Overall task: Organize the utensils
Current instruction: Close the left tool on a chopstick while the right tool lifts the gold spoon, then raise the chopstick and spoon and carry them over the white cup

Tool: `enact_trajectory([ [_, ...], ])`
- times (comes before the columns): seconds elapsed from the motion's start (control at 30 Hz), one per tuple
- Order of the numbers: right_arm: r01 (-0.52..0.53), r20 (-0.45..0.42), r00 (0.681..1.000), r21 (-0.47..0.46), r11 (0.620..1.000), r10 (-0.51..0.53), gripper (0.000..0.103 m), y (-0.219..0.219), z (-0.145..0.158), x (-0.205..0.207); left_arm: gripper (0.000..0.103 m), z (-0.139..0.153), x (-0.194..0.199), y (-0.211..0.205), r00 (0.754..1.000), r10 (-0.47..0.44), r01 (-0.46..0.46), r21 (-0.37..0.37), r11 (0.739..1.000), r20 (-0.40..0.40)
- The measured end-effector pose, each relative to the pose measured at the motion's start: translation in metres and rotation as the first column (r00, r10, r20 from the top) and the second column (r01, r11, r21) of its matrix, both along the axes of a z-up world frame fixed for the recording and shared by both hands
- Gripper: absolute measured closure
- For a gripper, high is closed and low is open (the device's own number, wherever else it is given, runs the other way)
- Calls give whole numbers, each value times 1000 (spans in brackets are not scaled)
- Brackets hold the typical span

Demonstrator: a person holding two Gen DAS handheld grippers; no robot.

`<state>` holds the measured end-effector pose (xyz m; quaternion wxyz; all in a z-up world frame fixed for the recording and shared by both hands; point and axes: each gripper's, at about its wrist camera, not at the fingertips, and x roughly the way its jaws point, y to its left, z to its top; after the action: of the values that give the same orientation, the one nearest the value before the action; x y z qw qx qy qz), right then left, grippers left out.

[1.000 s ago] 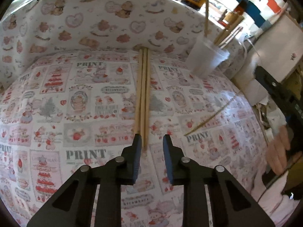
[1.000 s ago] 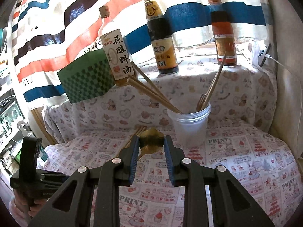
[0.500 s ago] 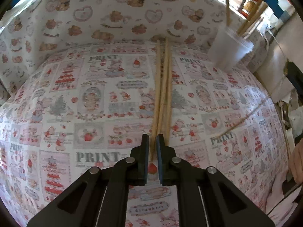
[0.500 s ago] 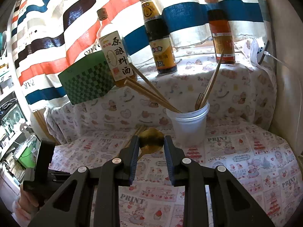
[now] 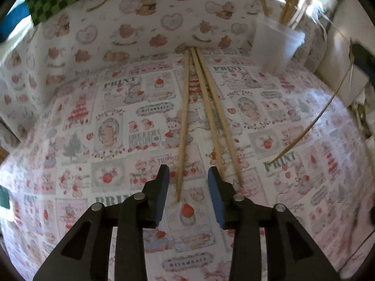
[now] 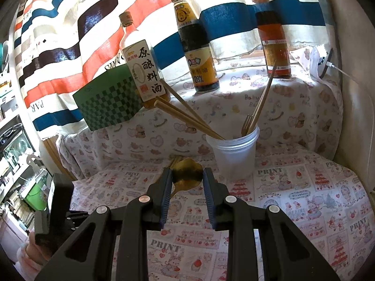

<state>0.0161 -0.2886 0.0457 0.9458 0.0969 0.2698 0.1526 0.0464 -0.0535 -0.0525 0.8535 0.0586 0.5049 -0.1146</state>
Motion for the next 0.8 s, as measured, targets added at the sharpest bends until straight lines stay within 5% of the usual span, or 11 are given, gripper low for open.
enact_trajectory([
  [0.1,13,18,1000,-10,1000,-12,74,0,2,-2,99,0,1,4,1000,29,-29,-19,999,1],
  [0.37,-10,5,1000,30,1000,9,74,-7,5,-1,99,38,-22,19,988,46,-29,-112,993,150],
  [0.5,-9,9,1000,17,1000,9,74,-4,5,-3,99,83,-44,17,956,33,15,-159,987,292],
  [0.8,-36,-11,999,47,998,36,74,-10,17,-4,100,150,-65,26,899,61,21,-182,983,433],
])
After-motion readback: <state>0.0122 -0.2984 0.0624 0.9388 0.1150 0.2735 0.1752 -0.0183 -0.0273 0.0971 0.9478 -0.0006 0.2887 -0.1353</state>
